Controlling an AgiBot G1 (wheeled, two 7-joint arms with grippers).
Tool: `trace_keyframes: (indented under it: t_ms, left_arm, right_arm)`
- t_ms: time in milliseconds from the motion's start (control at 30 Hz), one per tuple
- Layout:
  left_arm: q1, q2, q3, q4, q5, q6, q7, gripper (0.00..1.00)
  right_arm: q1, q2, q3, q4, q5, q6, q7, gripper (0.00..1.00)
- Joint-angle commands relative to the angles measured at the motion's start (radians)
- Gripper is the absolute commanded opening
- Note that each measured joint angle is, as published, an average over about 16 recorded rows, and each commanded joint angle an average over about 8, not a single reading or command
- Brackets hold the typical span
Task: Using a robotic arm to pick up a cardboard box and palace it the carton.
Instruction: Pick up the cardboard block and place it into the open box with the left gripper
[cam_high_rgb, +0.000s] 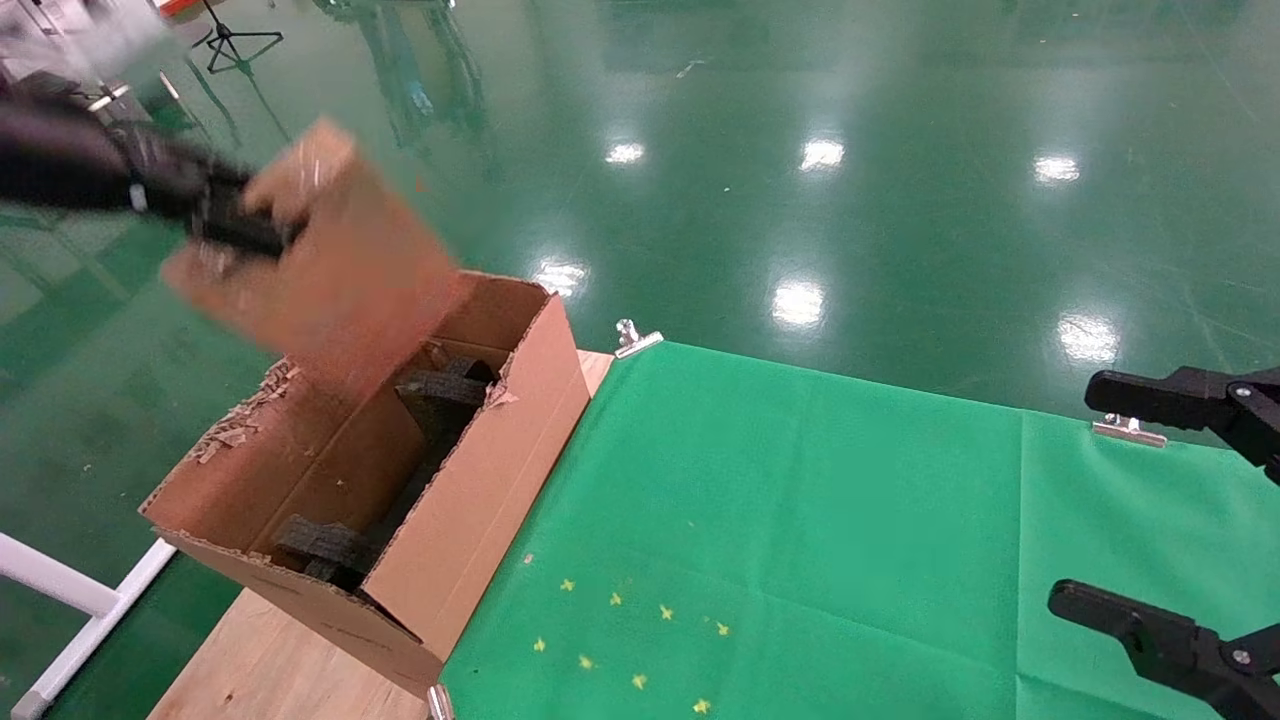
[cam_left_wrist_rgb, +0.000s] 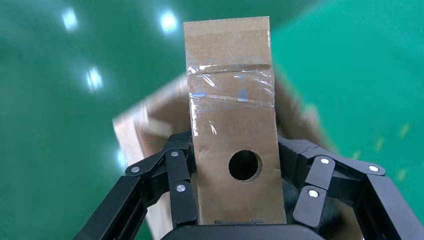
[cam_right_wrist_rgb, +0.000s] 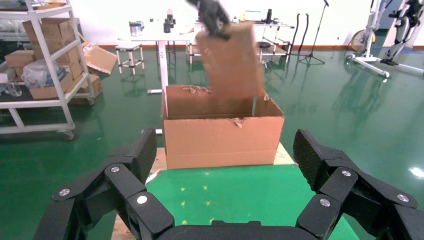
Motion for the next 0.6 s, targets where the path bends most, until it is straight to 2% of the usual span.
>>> trace_keyframes:
  t_ms: [33,300,600]
  left_arm:
    - [-0.002,0.012,0.023,0.073,0.047,-0.011,0.033,0.00]
    - [0.082,0.103,0.048,0.340,0.082,-0.160,0.104,0.00]
    - [0.128,0.156,0.056,0.524,0.103,-0.308,0.155,0.00]
  right_arm:
    - [0.000,0.000,0.000,0.000,0.000,0.000,0.000,1.00]
    - [0.000,0.000,0.000,0.000,0.000,0.000,0.000,1.00]
    - [0.000,0.000,0.000,0.000,0.000,0.000,0.000,1.00]
